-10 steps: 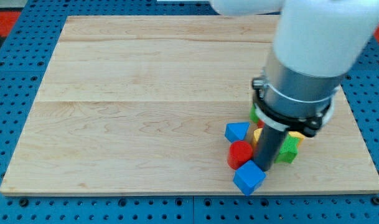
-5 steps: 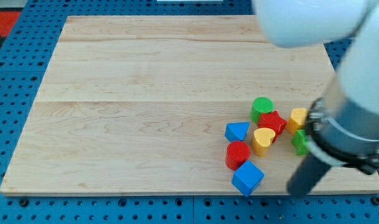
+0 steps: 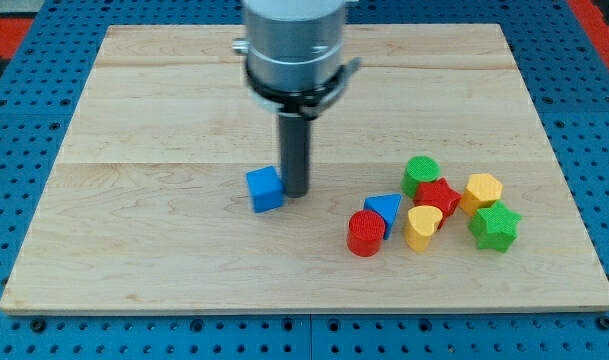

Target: Move blue cube up towards top

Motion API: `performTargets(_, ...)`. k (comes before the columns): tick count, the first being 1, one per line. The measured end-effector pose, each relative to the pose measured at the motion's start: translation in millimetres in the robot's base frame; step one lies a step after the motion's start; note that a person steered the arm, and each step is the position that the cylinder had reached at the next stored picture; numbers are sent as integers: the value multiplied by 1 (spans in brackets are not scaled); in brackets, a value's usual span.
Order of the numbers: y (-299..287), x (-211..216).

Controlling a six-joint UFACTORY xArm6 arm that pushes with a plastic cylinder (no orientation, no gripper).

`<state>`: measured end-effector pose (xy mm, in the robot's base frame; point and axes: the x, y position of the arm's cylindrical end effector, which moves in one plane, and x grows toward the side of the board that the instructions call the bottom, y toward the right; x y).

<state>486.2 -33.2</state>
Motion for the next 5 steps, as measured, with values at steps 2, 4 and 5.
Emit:
performTargets(2,-53,27)
performTargets(4,-77,-79)
performTargets(5,-84,-130)
